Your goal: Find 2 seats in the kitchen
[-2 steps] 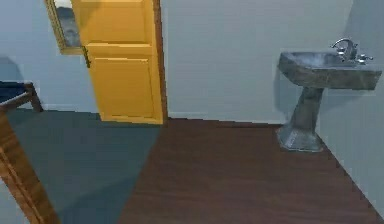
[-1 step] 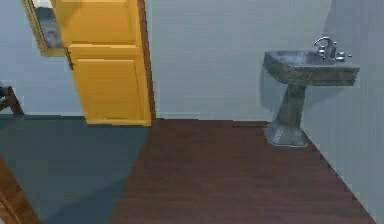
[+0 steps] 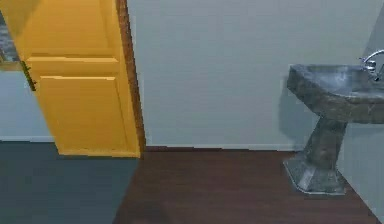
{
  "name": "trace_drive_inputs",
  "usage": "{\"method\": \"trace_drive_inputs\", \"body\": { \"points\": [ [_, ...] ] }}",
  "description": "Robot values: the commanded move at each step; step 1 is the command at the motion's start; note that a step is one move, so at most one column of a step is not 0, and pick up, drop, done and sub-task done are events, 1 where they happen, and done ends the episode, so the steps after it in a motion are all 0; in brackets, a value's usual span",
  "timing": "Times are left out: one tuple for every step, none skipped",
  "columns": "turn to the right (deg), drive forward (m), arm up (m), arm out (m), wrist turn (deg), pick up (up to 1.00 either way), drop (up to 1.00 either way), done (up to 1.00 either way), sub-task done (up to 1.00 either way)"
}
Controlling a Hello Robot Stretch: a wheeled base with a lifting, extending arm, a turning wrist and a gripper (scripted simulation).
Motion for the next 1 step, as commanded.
{"method": "trace_drive_inputs", "body": {
  "points": [
    [-45.0, 0.0, 0.0, 0.0, 0.0, 0.0, 0.0, 0.0, 0.0]
  ]
}}
